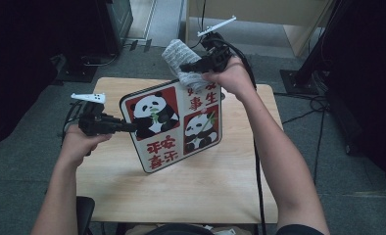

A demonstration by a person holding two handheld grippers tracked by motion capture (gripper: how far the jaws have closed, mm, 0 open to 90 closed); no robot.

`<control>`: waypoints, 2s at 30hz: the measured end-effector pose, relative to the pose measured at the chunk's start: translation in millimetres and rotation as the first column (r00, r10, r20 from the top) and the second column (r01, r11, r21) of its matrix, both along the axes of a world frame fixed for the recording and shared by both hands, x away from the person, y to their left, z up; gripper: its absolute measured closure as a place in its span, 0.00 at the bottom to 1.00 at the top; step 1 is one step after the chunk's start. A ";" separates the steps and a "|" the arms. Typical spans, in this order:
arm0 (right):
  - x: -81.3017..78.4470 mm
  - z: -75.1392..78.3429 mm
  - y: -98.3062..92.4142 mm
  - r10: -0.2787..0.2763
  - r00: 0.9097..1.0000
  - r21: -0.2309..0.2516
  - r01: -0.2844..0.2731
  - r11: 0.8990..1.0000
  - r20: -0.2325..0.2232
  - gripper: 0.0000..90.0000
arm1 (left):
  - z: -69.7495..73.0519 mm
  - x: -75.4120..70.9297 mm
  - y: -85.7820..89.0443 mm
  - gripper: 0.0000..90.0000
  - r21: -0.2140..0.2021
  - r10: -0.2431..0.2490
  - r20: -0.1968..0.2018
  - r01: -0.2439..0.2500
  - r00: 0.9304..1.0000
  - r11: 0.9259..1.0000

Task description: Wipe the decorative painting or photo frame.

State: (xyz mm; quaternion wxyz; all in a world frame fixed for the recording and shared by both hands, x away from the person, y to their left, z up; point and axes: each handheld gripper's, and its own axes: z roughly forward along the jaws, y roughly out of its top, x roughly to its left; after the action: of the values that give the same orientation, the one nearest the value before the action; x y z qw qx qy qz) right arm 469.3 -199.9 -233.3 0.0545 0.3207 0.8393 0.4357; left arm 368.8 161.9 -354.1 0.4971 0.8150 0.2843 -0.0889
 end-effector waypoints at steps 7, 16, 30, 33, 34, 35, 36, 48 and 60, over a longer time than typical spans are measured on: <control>2.4 0.1 -10.8 -0.024 1.000 0.006 0.024 1.000 -0.016 0.62 | 0.0 -0.1 0.1 0.85 0.000 0.000 0.000 0.000 1.000 1.000; 6.0 0.1 -24.3 -0.043 0.999 0.005 0.043 0.999 -0.018 0.62 | -0.2 0.1 0.6 0.85 0.002 0.000 0.010 0.000 1.000 1.000; 8.6 0.3 -45.7 -0.094 0.995 0.012 0.094 0.995 -0.021 0.64 | 0.0 -0.8 0.4 0.85 0.003 0.001 0.012 -0.001 1.000 1.000; 8.4 0.7 -49.7 -0.102 0.994 0.014 0.103 0.995 -0.025 0.64 | 0.0 -0.7 0.4 0.85 0.003 0.002 0.012 -0.002 1.000 1.000; 8.8 0.6 -50.9 -0.104 0.994 0.014 0.105 0.994 -0.025 0.64 | -0.1 -0.7 0.5 0.85 0.003 0.002 0.012 -0.002 1.000 1.000; 9.1 0.7 -52.3 -0.108 0.994 0.015 0.108 0.994 -0.031 0.64 | -0.1 -0.6 0.5 0.85 0.002 0.002 0.012 -0.002 1.000 1.000; 9.4 0.7 -53.6 -0.112 0.993 0.018 0.113 0.993 -0.037 0.65 | -0.1 -0.6 0.6 0.85 0.004 0.002 0.013 -0.002 1.000 1.000; 9.2 4.8 -67.0 -0.162 0.985 -0.004 0.162 0.987 -0.057 0.67 | -0.6 -0.1 0.9 0.85 -0.002 0.006 0.012 -0.006 1.000 1.000; 7.6 5.5 -86.9 -0.212 0.975 -0.022 0.211 0.977 -0.070 0.73 | -0.8 0.2 1.1 0.85 0.000 0.011 0.010 -0.011 1.000 1.000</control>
State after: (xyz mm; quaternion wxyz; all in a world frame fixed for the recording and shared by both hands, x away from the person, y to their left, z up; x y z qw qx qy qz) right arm 477.0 -286.8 -227.8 0.0729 0.4233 0.8049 0.4094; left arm 369.1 163.0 -354.9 0.4990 0.8138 0.2865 -0.0821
